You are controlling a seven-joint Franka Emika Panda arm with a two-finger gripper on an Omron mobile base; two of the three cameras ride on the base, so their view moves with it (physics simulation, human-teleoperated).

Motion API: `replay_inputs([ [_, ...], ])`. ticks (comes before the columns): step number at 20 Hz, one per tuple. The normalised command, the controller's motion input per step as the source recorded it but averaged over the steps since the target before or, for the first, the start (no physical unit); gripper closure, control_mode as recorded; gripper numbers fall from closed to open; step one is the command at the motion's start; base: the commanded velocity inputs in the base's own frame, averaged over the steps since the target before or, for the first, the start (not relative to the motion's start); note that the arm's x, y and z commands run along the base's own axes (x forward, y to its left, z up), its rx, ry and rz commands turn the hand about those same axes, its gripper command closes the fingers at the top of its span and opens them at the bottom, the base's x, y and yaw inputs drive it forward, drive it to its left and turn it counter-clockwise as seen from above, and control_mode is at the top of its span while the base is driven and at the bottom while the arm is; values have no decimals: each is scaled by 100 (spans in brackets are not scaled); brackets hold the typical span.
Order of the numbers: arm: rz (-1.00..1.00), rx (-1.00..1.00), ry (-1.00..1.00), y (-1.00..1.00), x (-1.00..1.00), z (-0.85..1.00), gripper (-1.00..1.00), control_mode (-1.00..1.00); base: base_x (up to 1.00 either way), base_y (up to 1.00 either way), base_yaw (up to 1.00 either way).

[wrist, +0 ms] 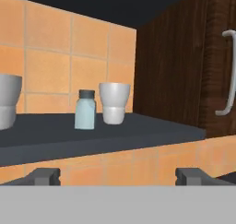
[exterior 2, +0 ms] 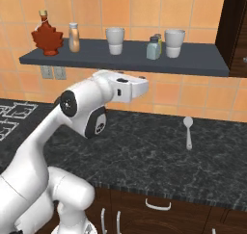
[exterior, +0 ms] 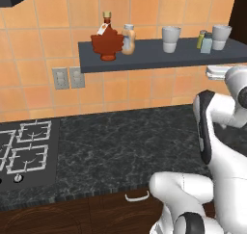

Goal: Put the shaker and condiment bottle from the counter next to their counterparts in the cabinet.

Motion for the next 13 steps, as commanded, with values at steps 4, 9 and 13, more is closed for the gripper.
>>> replay_inputs([
  [4,-36,3,15,0,-99,-41,-100,-100,0,0,0],
  [9,-40,7,34,1,-99,-55,-100,-100,0,0,0],
  [13,-40,12,41,0,-96,-56,-100,-100,0,0,0],
])
